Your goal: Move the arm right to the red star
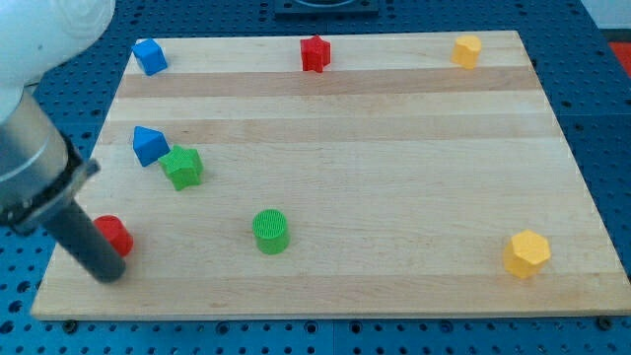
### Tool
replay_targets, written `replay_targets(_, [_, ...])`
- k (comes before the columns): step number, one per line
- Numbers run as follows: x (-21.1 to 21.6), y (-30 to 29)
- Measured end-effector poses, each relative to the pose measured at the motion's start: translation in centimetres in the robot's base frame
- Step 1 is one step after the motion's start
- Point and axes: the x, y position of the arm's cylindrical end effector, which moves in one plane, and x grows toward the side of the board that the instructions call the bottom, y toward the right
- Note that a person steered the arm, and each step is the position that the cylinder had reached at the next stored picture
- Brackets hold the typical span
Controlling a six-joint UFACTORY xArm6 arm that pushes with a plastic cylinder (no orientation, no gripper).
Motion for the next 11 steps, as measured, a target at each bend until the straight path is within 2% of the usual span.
replay_targets(2, [-8.3,-4.5])
replay_targets(3, [-12.0,-4.5])
replay_targets(4, [-14.1,-3.0])
replay_targets(6, [-23.7,8.1])
replay_targets(7, [-27.0,10.7])
replay_targets(8, [-27.2,13.0])
replay_targets(9, [-28.5,17.8])
replay_targets(11, [-28.5,18.0])
